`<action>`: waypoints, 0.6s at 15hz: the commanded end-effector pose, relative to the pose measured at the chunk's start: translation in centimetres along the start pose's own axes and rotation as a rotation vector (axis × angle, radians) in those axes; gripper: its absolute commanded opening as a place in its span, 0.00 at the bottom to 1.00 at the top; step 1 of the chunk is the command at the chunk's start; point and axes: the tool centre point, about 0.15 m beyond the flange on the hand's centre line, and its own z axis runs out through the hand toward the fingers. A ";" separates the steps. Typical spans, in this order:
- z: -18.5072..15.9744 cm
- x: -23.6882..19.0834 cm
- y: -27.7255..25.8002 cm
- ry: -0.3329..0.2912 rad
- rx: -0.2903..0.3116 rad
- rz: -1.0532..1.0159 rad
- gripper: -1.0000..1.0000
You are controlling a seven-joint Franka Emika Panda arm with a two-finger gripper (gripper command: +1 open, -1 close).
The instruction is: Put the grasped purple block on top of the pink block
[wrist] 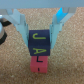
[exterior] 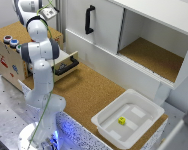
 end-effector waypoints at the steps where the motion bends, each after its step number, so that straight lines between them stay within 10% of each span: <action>1: 0.4 -0.2 -0.1 -0.029 0.036 0.051 0.00; 9: 2.7 -0.6 0.5 -0.011 0.058 0.095 0.00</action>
